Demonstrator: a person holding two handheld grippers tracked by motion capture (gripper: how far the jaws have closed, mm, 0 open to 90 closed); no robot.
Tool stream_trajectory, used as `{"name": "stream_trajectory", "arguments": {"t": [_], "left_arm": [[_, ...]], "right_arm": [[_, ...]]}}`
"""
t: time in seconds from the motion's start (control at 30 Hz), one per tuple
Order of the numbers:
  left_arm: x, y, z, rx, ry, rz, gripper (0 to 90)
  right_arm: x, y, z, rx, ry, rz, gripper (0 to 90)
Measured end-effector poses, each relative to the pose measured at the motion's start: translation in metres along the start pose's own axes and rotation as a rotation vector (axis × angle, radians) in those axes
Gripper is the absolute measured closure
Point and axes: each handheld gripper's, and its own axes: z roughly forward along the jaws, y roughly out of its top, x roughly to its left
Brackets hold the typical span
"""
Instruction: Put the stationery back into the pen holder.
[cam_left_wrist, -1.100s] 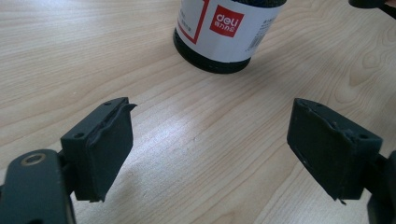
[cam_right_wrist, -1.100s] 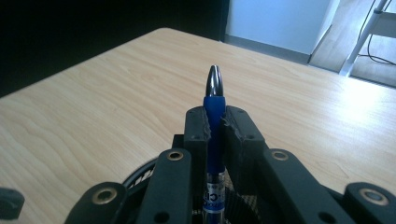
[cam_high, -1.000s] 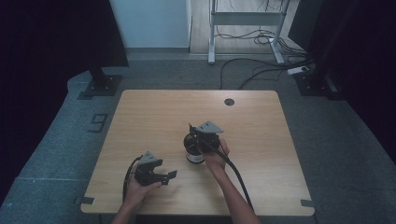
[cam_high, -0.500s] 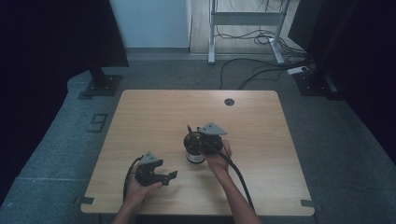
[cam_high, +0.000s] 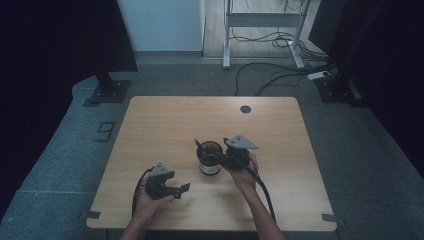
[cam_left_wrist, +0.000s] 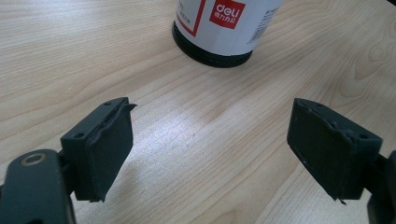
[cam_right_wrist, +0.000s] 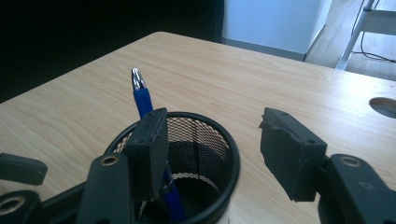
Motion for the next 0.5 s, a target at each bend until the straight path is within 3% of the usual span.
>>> {"name": "stream_trajectory", "arguments": {"t": [0.3, 0.5], "left_arm": [[0.002, -0.001, -0.002, -0.003, 0.008, -0.004, 14.6], [0.005, -0.001, -0.004, -0.006, 0.020, -0.008, 14.7]], "right_arm": [[-0.016, -0.009, -0.025, 0.001, -0.013, 0.008, 38.5], [-0.034, -0.026, -0.047, 0.026, -0.032, 0.031, 38.3]]}}
